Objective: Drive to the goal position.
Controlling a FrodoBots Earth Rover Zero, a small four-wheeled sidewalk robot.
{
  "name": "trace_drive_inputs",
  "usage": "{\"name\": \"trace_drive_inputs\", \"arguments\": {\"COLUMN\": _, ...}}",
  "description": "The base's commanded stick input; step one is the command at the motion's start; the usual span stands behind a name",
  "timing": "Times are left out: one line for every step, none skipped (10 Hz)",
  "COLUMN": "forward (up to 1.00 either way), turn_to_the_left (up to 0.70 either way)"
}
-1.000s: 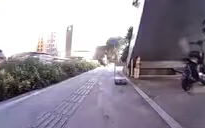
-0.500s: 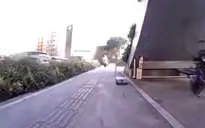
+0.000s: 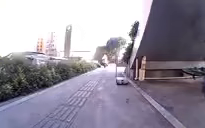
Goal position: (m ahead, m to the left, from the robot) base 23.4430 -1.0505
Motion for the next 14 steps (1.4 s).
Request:
{"name": "trace_drive_inputs", "arguments": {"forward": 0.45, "turn_to_the_left": 0.00}}
{"name": "trace_drive_inputs", "arguments": {"forward": 0.45, "turn_to_the_left": 0.00}}
{"name": "trace_drive_inputs", "arguments": {"forward": 0.45, "turn_to_the_left": 0.00}}
{"name": "trace_drive_inputs", "arguments": {"forward": 0.45, "turn_to_the_left": 0.00}}
{"name": "trace_drive_inputs", "arguments": {"forward": 0.45, "turn_to_the_left": 0.00}}
{"name": "trace_drive_inputs", "arguments": {"forward": 0.45, "turn_to_the_left": 0.00}}
{"name": "trace_drive_inputs", "arguments": {"forward": 0.45, "turn_to_the_left": 0.00}}
{"name": "trace_drive_inputs", "arguments": {"forward": 0.45, "turn_to_the_left": 0.00}}
{"name": "trace_drive_inputs", "arguments": {"forward": 0.45, "turn_to_the_left": -0.01}}
{"name": "trace_drive_inputs", "arguments": {"forward": 0.45, "turn_to_the_left": -0.08}}
{"name": "trace_drive_inputs", "arguments": {"forward": 0.45, "turn_to_the_left": -0.19}}
{"name": "trace_drive_inputs", "arguments": {"forward": 0.45, "turn_to_the_left": 0.00}}
{"name": "trace_drive_inputs", "arguments": {"forward": 0.45, "turn_to_the_left": 0.00}}
{"name": "trace_drive_inputs", "arguments": {"forward": 0.45, "turn_to_the_left": 0.00}}
